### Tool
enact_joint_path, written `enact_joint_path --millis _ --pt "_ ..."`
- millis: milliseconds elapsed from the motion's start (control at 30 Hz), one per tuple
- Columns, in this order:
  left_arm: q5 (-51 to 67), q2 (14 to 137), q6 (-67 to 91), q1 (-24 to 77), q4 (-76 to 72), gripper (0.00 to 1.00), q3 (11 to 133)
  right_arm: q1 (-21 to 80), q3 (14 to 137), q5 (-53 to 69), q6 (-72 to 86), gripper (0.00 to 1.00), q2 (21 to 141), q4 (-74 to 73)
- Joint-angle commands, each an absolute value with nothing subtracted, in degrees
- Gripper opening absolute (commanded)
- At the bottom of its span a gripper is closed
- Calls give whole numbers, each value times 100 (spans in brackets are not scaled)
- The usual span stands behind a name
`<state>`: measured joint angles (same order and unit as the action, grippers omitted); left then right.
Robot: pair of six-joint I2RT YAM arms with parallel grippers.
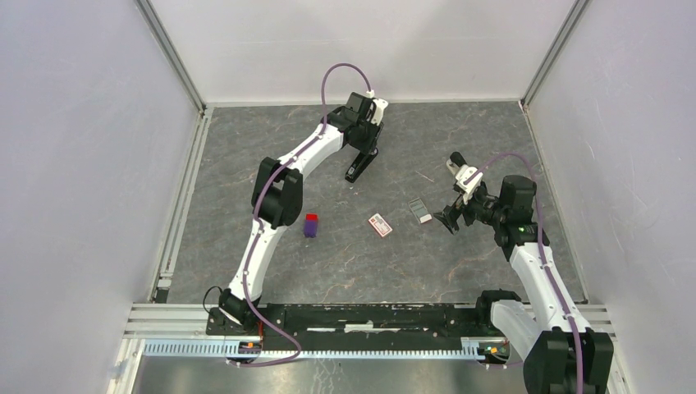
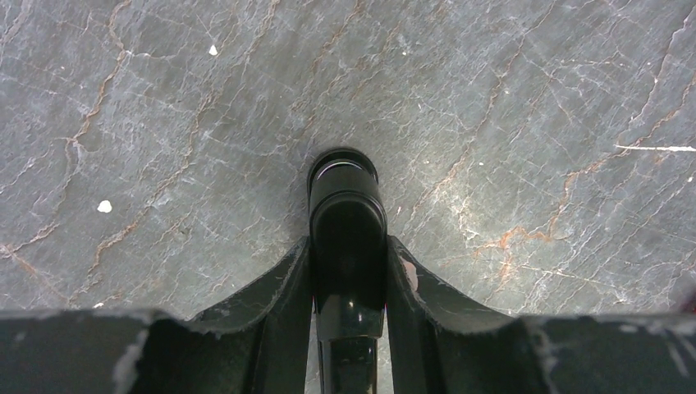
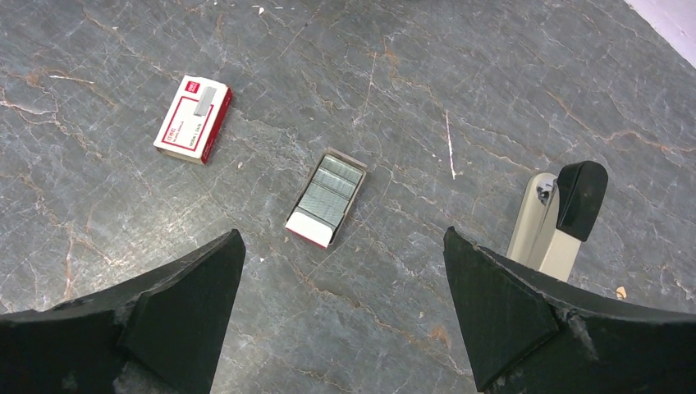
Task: Unload the staples from the stapler
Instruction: Pick up the stapler from the center of the board.
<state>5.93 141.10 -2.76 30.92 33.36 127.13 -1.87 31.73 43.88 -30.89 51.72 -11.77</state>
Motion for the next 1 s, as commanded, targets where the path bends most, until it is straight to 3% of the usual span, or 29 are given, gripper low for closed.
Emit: enact_joint_path --millis 0,433,867,967 --pt "610 13970 -734 3146 3186 2 12869 -154 3422 4398 -3096 98 5149 -1107" --pt "1792 11112 -1564 3149 2011 2 10137 260 3084 5496 -3015 98 5686 -606" --pt "1804 8297 -1224 3147 37 2 6482 1006 4118 5783 -3649 97 6808 -989" --pt "1923 7618 -1284 3157 -343 2 5813 1161 4334 6153 -4558 97 6996 -1563"
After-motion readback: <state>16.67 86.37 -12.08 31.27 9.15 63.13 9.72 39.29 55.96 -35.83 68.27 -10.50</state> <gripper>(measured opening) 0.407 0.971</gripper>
